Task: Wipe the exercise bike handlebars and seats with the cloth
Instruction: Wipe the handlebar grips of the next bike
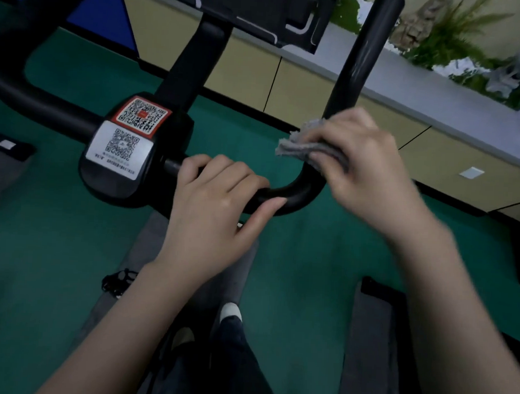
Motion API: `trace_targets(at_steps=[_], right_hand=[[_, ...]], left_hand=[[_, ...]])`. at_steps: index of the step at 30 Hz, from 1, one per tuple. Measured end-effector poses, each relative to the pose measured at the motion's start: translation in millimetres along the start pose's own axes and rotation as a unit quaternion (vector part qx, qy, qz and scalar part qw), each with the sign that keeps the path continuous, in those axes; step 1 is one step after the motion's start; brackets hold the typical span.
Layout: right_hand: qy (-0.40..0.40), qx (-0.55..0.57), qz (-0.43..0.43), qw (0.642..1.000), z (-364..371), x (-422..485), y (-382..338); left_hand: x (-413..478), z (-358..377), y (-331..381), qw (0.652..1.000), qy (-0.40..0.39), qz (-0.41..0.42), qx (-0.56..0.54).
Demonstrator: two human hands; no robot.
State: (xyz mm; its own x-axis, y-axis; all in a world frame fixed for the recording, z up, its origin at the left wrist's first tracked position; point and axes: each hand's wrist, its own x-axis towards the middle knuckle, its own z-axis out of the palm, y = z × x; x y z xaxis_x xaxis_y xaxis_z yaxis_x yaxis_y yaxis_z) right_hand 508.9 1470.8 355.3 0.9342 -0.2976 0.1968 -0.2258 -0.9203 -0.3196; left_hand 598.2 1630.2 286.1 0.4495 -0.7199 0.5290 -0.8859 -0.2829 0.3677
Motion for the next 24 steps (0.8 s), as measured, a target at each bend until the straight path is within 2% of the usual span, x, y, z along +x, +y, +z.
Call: trace_targets(at_steps=[4, 9, 15, 19, 24], right_hand=[[-0.154, -0.094, -0.056, 0.982, -15.2, 34.5, -2.9], [-0.353, -0.081, -0.071, 0.930, -15.5, 58.1, -17.5], [-0.397, -0.107, -0.058, 0.910, -11.2, 77.4, -16.1], [-0.483, -0.040, -0.029, 0.874, -6.8, 83.2, -20.5], [-0.485, 0.038, -0.019, 0.873, -2.1, 83.1, -18.7]], left_hand=[[0.6, -1.5, -0.5, 1.000, -0.012, -0.002, 0.004], [1.7, -2.6, -0.5, 1.000, -0.016, -0.012, 0.008], [1.7, -2.7, 0.6, 1.000, -0.014, -0.024, -0.005], [2.0, -2.2, 1.5, 0.999, -0.027, -0.034, -0.002], [3.2, -2.7, 2.5, 0.998, -0.031, -0.048, -0.009]])
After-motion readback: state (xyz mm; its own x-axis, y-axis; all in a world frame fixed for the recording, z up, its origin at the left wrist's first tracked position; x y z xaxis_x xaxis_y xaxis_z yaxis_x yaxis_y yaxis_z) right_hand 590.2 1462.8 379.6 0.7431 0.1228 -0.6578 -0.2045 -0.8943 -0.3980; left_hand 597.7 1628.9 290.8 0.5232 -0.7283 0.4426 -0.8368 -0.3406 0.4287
